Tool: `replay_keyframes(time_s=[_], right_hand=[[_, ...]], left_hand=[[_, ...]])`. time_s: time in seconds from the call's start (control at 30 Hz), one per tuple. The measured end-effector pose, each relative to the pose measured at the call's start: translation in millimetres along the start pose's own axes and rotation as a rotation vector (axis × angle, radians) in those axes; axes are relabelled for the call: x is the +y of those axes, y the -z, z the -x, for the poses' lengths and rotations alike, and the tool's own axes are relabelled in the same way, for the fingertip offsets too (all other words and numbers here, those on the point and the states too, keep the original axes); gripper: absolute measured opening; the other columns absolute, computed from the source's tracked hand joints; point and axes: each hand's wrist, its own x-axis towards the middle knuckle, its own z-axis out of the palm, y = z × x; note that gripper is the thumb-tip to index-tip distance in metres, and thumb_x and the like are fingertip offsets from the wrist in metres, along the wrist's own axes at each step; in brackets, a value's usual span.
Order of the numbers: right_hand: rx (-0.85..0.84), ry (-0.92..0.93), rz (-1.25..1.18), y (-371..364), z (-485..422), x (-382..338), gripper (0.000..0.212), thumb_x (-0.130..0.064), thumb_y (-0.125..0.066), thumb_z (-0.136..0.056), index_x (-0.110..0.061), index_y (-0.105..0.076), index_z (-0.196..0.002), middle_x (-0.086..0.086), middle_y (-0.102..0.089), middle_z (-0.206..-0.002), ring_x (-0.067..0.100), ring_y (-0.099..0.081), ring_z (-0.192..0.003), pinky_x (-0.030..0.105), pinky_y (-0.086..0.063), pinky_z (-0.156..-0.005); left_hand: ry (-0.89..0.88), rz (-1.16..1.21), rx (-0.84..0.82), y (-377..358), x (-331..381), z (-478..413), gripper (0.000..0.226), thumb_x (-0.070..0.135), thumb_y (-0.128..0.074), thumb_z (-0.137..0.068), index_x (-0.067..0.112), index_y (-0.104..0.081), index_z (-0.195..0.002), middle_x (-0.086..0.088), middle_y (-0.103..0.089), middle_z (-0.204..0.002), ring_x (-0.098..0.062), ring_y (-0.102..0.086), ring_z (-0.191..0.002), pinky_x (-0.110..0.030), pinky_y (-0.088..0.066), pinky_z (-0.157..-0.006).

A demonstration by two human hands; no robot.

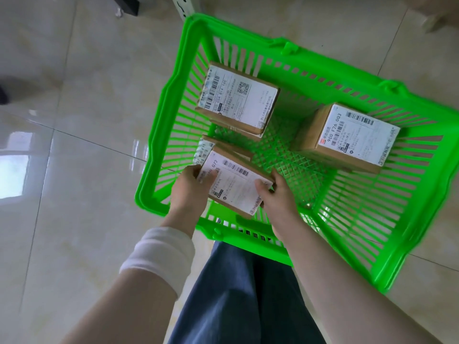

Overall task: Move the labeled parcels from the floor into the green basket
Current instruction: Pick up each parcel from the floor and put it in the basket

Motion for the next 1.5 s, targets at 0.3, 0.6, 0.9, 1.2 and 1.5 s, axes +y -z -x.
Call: replay_keyframes(time_s=[0.3,0.6,0.9,1.2,1.5], right_hand=[[0.04,0.091,0.119,-25.6,-11.2,-7.4,0.063,-0.019,-0.056,-0.092,-0.016,-0.027,-0.148,0.004,-0.055,-0.137,0.016,-0.053,-0.122,0.022,-0.04,-0.091],[0.051,0.135,0.184,-36.2,-8.6,-10.9,0.045,-0.021,-0.054,-0.093,-0.015,-0.045,-0.137,0.001,-0.062,-0.126,0.008,-0.056,-0.108,0.009,-0.037,-0.076],[0.083,-0.025,-0.053,-12.8,45.2,-38.9,0.073,-0.033,-0.057,-0.091,-0.014,-0.02,-0.15,0.006,-0.033,-0.154,0.021,-0.039,-0.138,0.027,-0.031,-0.107],[0.2,0.006,-0.522,81.8,190.2,-79.6,0.045,-0.033,-0.055,-0.091,-0.015,-0.051,-0.132,0.001,-0.062,-0.123,0.019,-0.063,-0.105,0.038,-0.048,-0.097],[0.356,0.145,-1.08,235.3,316.3,3.6,0.029,-0.021,-0.05,-0.094,-0.016,-0.05,-0.122,0.003,-0.064,-0.111,0.021,-0.059,-0.109,0.025,-0.048,-0.087]], left_hand=[[0.04,-0.041,0.042,20.1,0.1,-14.9,0.033,0.023,-0.04,-0.096,0.01,-0.054,-0.123,-0.012,-0.064,-0.12,-0.027,-0.056,-0.091,-0.027,-0.035,-0.063],[-0.004,-0.254,0.08,18.4,1.8,9.2,0.056,0.025,-0.05,-0.091,0.009,-0.031,-0.141,-0.016,-0.041,-0.143,-0.032,-0.038,-0.131,-0.036,-0.032,-0.104],[-0.121,-0.08,0.07,21.6,23.6,66.5,0.05,0.03,-0.048,-0.092,0.013,-0.039,-0.138,-0.008,-0.043,-0.144,-0.025,-0.044,-0.129,-0.032,-0.035,-0.101],[-0.177,-0.01,-0.044,19.0,99.0,186.0,0.042,0.028,-0.037,-0.097,0.006,-0.048,-0.131,-0.017,-0.051,-0.137,-0.032,-0.046,-0.126,-0.032,-0.034,-0.099],[-0.301,0.012,-0.26,-95.2,128.8,350.9,0.039,0.028,-0.038,-0.097,0.003,-0.051,-0.126,-0.016,-0.054,-0.133,-0.03,-0.05,-0.124,-0.042,-0.038,-0.107]])
